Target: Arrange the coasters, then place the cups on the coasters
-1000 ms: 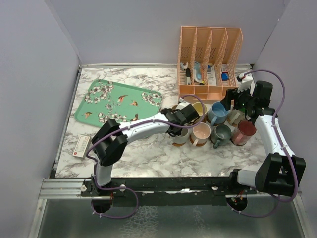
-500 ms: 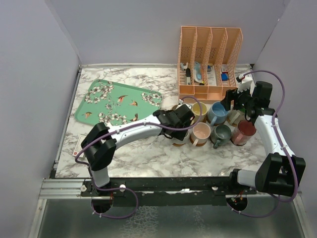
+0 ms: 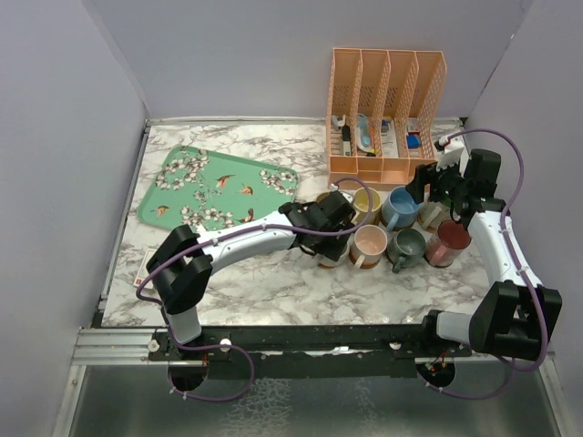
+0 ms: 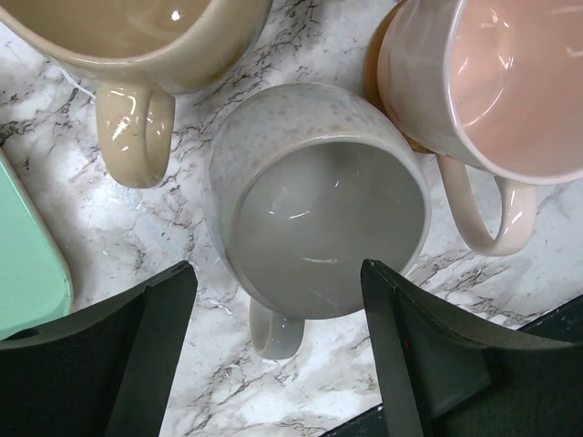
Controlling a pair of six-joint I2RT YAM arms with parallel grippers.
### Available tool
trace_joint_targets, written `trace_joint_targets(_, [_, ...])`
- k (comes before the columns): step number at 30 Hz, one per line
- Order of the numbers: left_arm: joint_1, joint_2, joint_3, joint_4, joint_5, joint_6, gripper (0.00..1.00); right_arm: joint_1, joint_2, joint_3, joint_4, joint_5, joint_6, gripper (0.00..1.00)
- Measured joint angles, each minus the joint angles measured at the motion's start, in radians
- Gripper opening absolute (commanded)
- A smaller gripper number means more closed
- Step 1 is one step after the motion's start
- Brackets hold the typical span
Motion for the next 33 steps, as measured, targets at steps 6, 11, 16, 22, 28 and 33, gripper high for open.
trace_joint_targets(6, [0.011, -0.002, 0.000, 0.003, 0.000, 0.005, 0.77, 0.000, 0.000, 0.000, 0.000, -0.002, 0.000, 0.74])
trace_joint_targets(11, [0.015, -0.002, 0.000, 0.004, 0.000, 0.008, 0.77, 0.000, 0.000, 0.000, 0.000, -0.002, 0.000, 0.74])
trace_joint_targets(16, [0.031, -0.009, 0.000, 0.007, 0.000, 0.015, 0.77, 0.000, 0.000, 0.000, 0.000, -0.002, 0.000, 0.74])
trace_joint_targets(22, [0.043, -0.050, 0.000, 0.006, 0.019, 0.039, 0.79, 0.000, 0.000, 0.000, 0.000, -0.004, 0.000, 0.74])
trace_joint_targets(28, [0.046, -0.095, -0.031, 0.035, 0.109, 0.084, 0.92, -0.005, 0.000, 0.000, 0.000, -0.011, 0.000, 0.74])
trace_joint_targets(33, [0.061, -0.101, -0.089, 0.054, 0.196, 0.144, 0.99, -0.007, 0.000, -0.001, 0.000, -0.018, 0.000, 0.74])
